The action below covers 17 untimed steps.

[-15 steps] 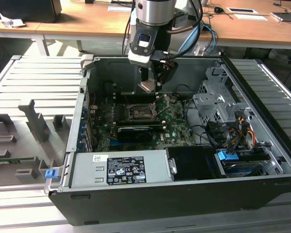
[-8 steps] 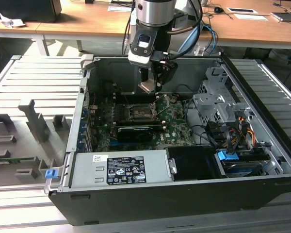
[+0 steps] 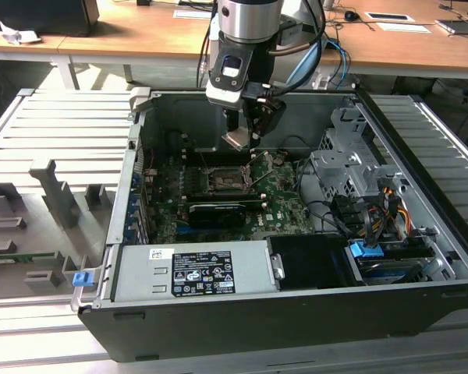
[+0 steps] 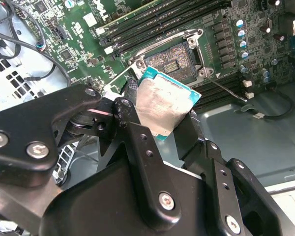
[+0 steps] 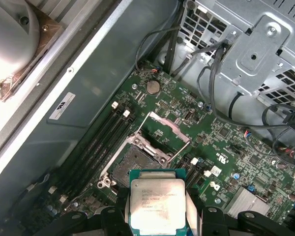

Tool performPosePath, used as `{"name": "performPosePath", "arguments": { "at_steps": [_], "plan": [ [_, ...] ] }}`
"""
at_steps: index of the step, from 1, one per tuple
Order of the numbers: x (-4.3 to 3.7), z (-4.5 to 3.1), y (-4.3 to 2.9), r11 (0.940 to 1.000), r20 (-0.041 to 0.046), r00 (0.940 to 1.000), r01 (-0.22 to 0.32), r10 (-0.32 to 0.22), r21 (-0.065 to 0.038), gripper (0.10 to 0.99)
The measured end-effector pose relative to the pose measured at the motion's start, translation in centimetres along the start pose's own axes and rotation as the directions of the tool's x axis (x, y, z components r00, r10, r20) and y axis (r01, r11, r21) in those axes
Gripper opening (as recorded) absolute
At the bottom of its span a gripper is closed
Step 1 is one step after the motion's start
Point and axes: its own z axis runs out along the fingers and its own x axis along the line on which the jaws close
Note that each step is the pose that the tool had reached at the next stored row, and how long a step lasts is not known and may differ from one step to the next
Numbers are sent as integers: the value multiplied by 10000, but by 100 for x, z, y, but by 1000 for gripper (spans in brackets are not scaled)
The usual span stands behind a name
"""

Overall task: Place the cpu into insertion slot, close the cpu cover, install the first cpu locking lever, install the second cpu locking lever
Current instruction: 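Place the cpu into insertion slot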

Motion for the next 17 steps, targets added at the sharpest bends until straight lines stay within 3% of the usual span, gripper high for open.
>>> {"name": "performPosePath", "arguments": {
  "at_steps": [6,9,17],
  "plan": [
    [1,9,-2,9998,15,9998,-181,181,-5,541],
    [0,21,-3,9967,72,9966,-815,816,-19,541],
    [0,32,-4,9863,144,9862,-1646,1647,-45,541]
  ]
}}
